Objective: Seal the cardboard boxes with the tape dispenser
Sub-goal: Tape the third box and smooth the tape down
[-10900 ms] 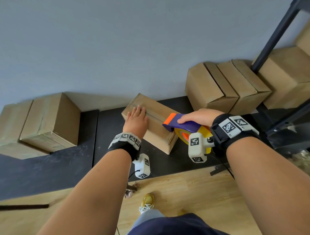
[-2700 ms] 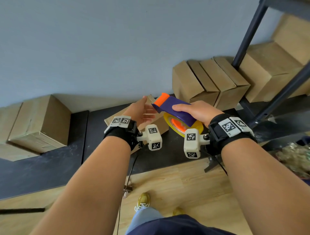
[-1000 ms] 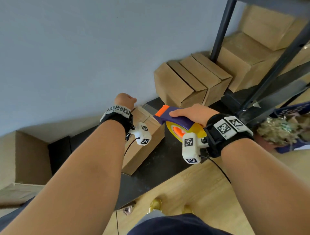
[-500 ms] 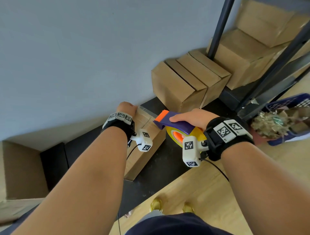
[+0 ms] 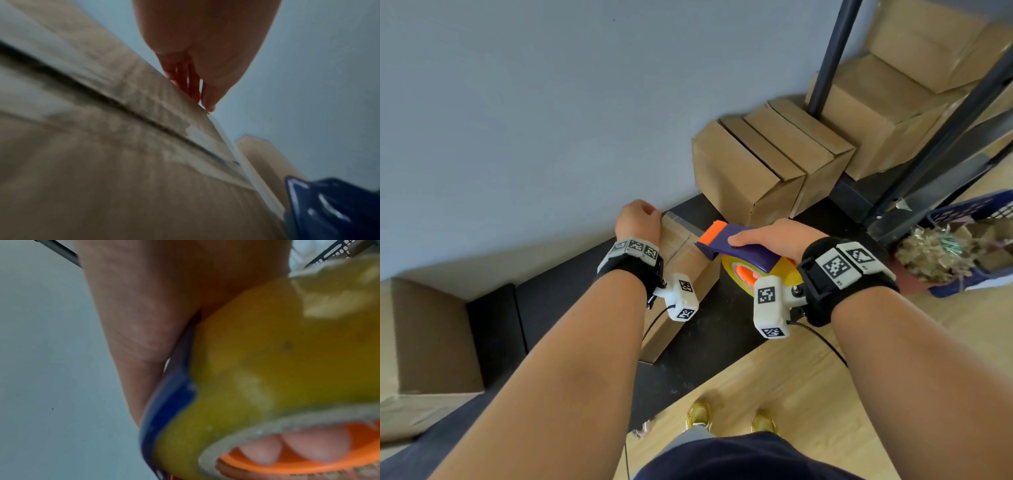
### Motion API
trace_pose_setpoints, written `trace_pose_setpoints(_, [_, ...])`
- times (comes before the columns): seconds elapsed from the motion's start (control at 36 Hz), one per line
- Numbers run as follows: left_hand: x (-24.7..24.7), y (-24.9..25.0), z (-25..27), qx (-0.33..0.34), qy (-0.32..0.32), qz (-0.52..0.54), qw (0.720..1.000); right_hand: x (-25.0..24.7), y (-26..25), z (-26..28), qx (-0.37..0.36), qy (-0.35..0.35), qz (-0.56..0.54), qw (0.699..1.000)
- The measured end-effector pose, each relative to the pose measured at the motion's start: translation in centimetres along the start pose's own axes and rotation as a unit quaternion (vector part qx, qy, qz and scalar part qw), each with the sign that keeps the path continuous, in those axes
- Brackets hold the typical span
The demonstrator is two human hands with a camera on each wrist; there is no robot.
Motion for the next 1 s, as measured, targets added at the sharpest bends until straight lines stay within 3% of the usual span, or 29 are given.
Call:
trace_pose_setpoints(0.19, [0.0,1.3,1.3,0.046,-0.024,-0.027,0.998,0.1,-0.1,0.0,-0.017,0.004,-0.012,1.0])
trace_pose_setpoints(0.33, [-0.1,3.4,3.0,0.096,-0.046,-0.165,0.981,0.1,-0.3,0.0,-0.034,0.011,-0.018,0.999])
trace_pose_setpoints(0.42, [0.5,3.7,4.6,0.112,-0.052,-0.185,0.975,0.1,-0.5,0.2,-0.045,0.009,-0.023,0.999])
trace_pose_setpoints(0.53, [3.6,2.8,6.4,0.134,-0.146,-0.239,0.951,0.0,-0.5,0.4,-0.056,0.002,-0.021,0.998])
trace_pose_setpoints(0.61, [4.6,1.9,7.2,0.133,-0.18,-0.277,0.934,-0.1,-0.3,0.5,-0.058,0.0,-0.017,0.998])
trace_pose_setpoints(0.81, [4.9,1.6,7.8,0.128,-0.121,-0.321,0.931,0.2,0.4,0.8,-0.063,-0.018,-0.025,0.998])
trace_pose_setpoints(1.0, [4.6,1.9,8.0,0.131,-0.107,-0.325,0.93,-0.9,2.1,1.3,-0.06,-0.032,-0.008,0.998])
Point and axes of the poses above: each hand's wrist, its own z-axis away from the middle knuckle, its own x-axis out of the palm, y = z × x, the point moved 10 cm from there along -z, towards the middle knuckle, and after that the axes turned 13 degrees about -z, right-handed, at the moved point
